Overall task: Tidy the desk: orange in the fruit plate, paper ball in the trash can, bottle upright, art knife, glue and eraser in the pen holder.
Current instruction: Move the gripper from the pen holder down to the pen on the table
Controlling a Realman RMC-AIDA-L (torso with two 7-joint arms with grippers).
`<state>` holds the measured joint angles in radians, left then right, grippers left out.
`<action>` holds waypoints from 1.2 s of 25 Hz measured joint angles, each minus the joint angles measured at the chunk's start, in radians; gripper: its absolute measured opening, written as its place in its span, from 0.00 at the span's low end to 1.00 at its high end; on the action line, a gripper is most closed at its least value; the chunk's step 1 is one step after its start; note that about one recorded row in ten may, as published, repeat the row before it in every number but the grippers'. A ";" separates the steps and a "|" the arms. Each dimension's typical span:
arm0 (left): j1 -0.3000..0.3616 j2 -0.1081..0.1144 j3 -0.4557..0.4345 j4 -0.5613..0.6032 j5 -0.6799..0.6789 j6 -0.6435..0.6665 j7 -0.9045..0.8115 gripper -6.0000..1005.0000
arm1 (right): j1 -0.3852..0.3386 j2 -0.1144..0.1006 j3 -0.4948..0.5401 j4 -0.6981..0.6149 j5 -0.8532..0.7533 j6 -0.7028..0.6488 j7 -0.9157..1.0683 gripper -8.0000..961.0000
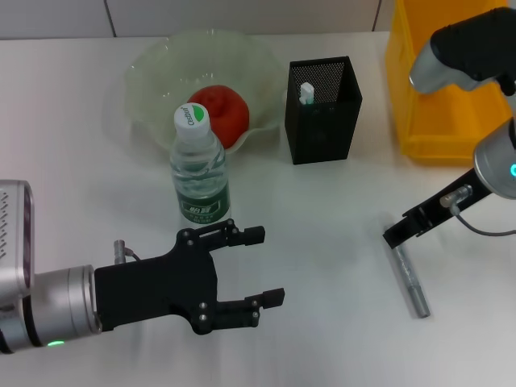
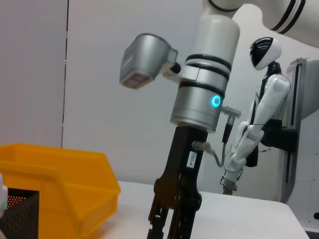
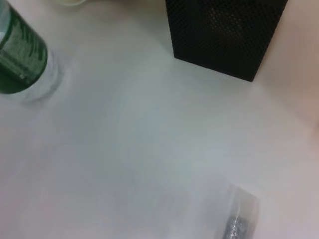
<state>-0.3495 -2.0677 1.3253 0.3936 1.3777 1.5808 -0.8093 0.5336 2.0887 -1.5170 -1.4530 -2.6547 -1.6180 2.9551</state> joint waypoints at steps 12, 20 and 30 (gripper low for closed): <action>0.002 0.000 0.000 0.002 0.000 0.000 0.003 0.79 | 0.036 0.001 -0.001 0.127 0.001 0.061 0.000 0.68; -0.002 0.000 0.000 0.005 0.000 0.001 -0.001 0.79 | 0.038 0.001 -0.002 0.159 0.001 0.087 0.000 0.57; -0.001 0.000 0.000 0.005 0.000 0.001 -0.003 0.79 | 0.045 0.001 -0.002 0.200 0.004 0.121 0.000 0.41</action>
<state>-0.3509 -2.0678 1.3254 0.3989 1.3774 1.5815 -0.8123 0.5786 2.0892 -1.5186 -1.2530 -2.6507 -1.4974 2.9550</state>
